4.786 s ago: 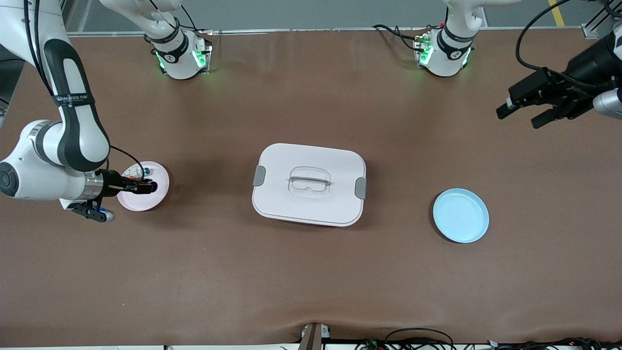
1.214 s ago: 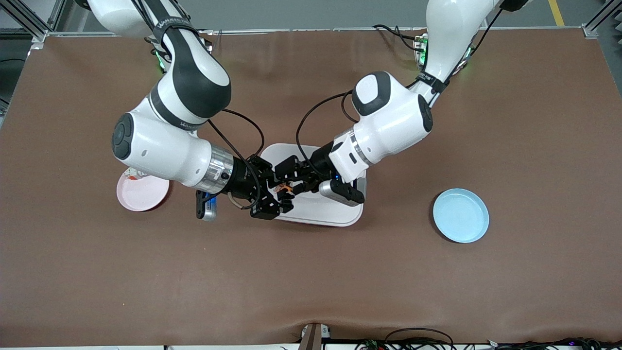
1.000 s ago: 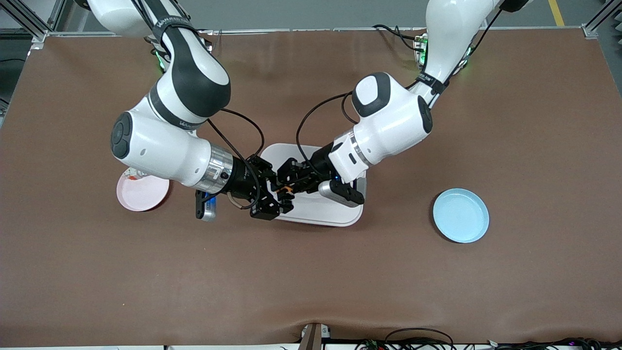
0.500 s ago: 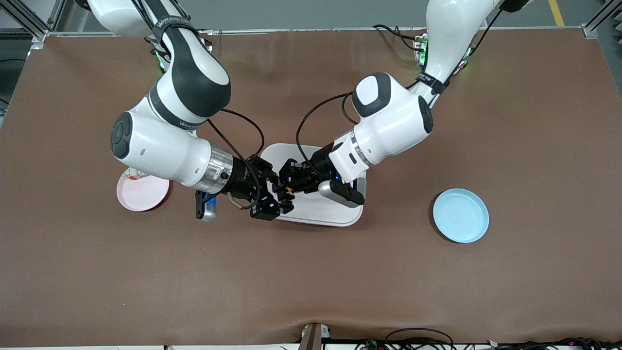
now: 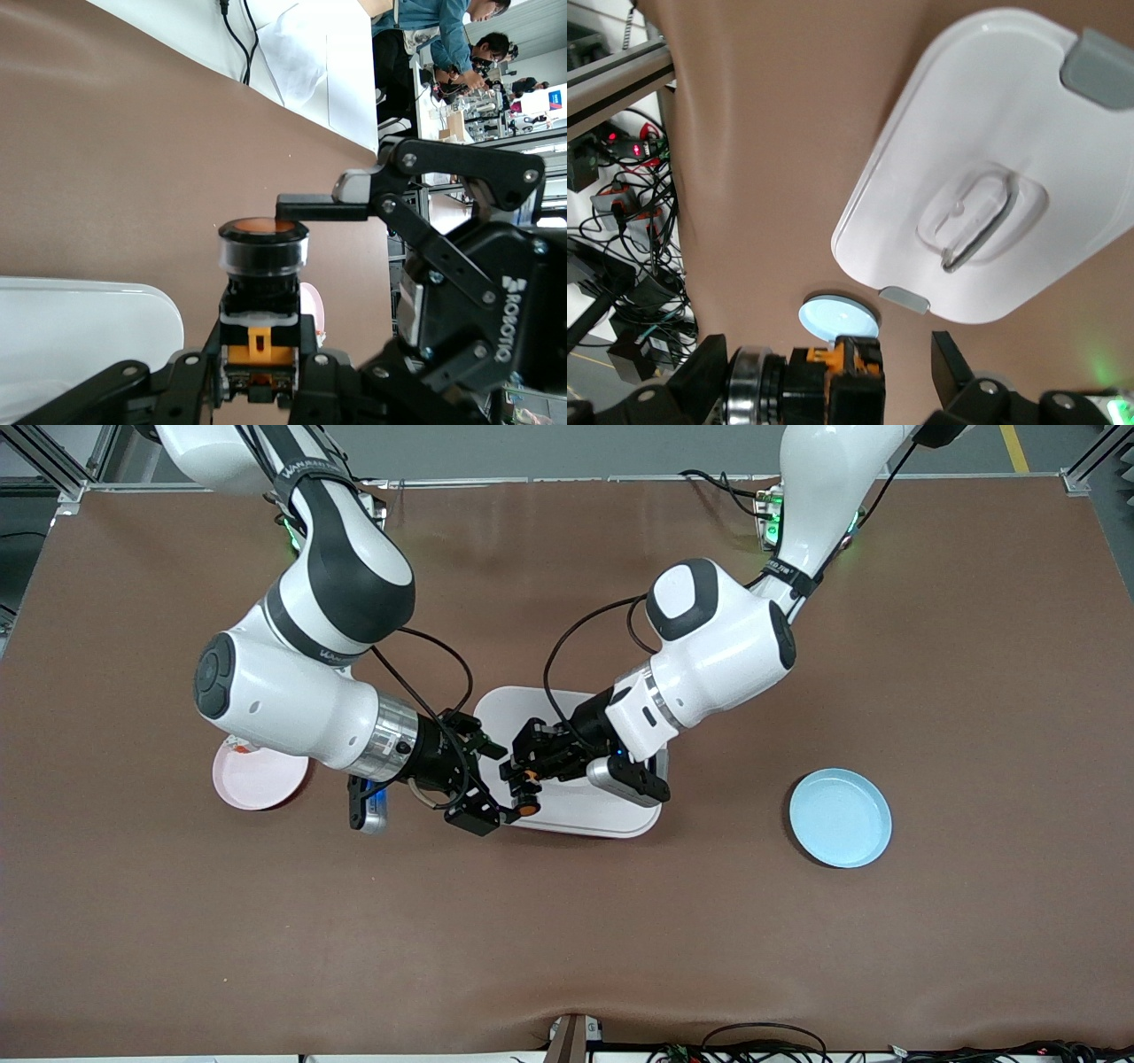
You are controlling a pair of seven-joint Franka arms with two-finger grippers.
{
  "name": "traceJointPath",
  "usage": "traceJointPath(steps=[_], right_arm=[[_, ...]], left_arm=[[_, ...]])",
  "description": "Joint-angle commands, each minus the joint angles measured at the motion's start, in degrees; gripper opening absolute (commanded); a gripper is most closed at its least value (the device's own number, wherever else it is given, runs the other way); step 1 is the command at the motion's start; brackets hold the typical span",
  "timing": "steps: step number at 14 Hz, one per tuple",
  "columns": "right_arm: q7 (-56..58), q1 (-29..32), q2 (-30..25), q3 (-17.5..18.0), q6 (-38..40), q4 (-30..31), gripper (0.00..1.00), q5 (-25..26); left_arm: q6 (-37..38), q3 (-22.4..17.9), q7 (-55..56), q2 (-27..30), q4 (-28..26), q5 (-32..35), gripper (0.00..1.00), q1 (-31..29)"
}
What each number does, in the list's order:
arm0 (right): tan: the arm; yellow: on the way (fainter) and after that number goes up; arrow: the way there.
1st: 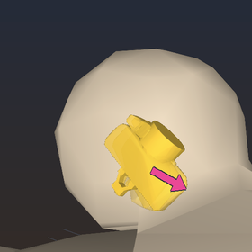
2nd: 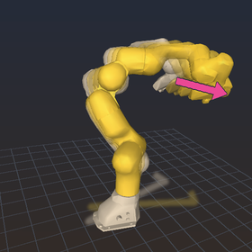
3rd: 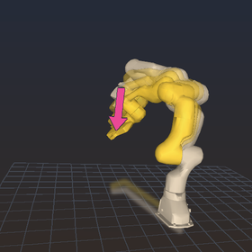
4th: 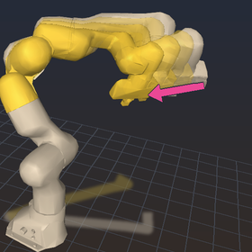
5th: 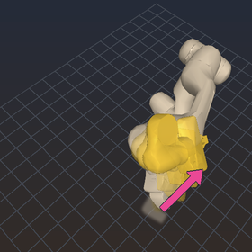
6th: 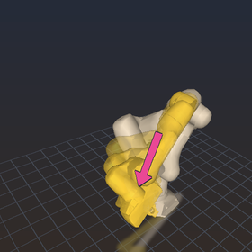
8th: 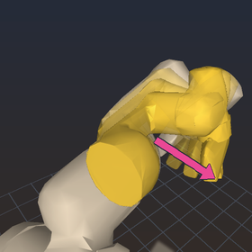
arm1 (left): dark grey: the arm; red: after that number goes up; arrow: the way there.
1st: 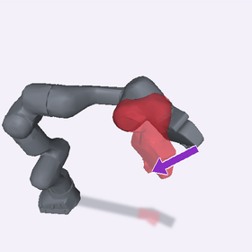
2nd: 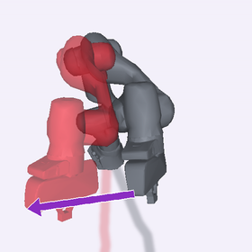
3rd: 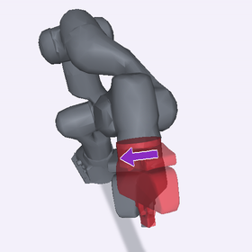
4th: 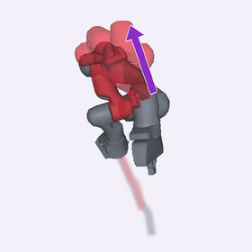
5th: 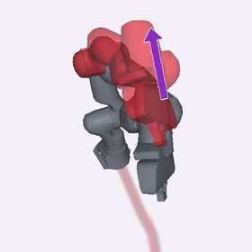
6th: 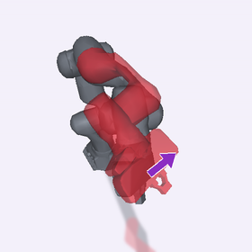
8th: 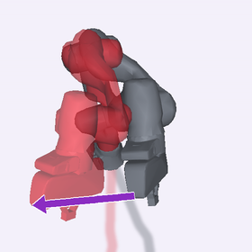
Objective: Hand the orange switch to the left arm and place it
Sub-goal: 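Open the right gripper and withdraw while the left gripper carries switch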
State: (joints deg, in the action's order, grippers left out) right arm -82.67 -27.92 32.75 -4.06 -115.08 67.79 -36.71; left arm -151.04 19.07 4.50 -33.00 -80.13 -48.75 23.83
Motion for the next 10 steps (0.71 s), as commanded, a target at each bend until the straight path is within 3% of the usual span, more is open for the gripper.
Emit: traceJointPath(steps=[1,4,6,10], right_arm=[[6.5,2.4,0.7,-0.1,4.8,-2.3,1.0,1.5],[13.4,6.5,0.7,-0.2,11.4,-3.9,1.0,1.6],[20.4,9.4,0.5,-0.3,16.5,-3.9,1.0,2.4],[33.5,12.6,0.3,-0.2,24.4,-4.6,1.0,10.6]], left_arm=[[4.1,0.1,-1.3,2.7,-0.4,-1.5,0.0,-2.2],[11.1,0.0,-1.0,6.9,-2.2,-0.9,0.0,-5.2],[19.7,-0.5,-0.5,12.3,-4.9,-0.3,0.0,-8.4],[37.6,-0.2,-0.7,16.8,-5.2,5.3,0.0,-16.6]])
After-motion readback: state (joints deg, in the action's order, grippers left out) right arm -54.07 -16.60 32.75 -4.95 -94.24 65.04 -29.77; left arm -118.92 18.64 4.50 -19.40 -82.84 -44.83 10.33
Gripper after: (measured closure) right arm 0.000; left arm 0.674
